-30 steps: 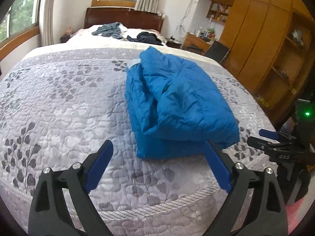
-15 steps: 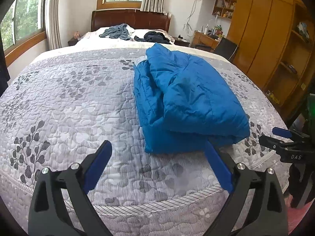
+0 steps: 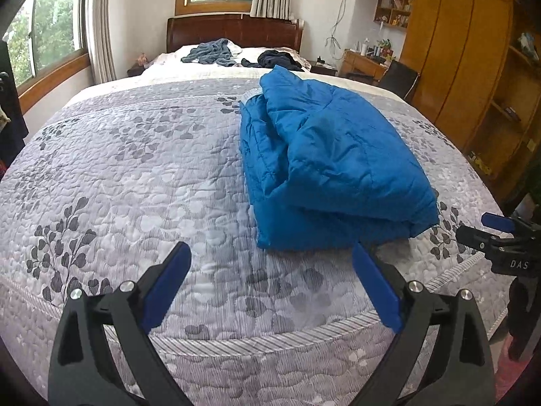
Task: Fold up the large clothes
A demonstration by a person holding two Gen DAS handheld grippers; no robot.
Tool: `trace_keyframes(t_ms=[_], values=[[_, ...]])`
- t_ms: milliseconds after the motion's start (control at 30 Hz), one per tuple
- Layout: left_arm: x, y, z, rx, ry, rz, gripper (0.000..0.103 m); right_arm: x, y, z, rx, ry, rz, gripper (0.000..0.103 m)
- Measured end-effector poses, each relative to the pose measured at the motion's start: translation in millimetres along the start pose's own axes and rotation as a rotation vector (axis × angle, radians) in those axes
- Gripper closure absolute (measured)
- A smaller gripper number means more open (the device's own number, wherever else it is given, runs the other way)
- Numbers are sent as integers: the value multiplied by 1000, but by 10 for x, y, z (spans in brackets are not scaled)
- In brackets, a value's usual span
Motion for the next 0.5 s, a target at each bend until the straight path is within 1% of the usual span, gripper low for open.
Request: trace_keyframes(t_ms=[167,500], values=[[-11,35,-12,-6,-1,14,8,29,22,-4,-6,4,-18,4],[-15,46,-15,-2,1,22,8,25,-23,-18,7,-1,-16,4]])
Point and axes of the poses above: each gripper's, at about its wrist camera, not at the fingertips, and y roughly against the way its jaws point, x to its left, z to its top, the point moved 5 cm from there along -y, roughly the way its jaws point, and after that the axes turned 8 degrees about x, right-handed, at the moved point
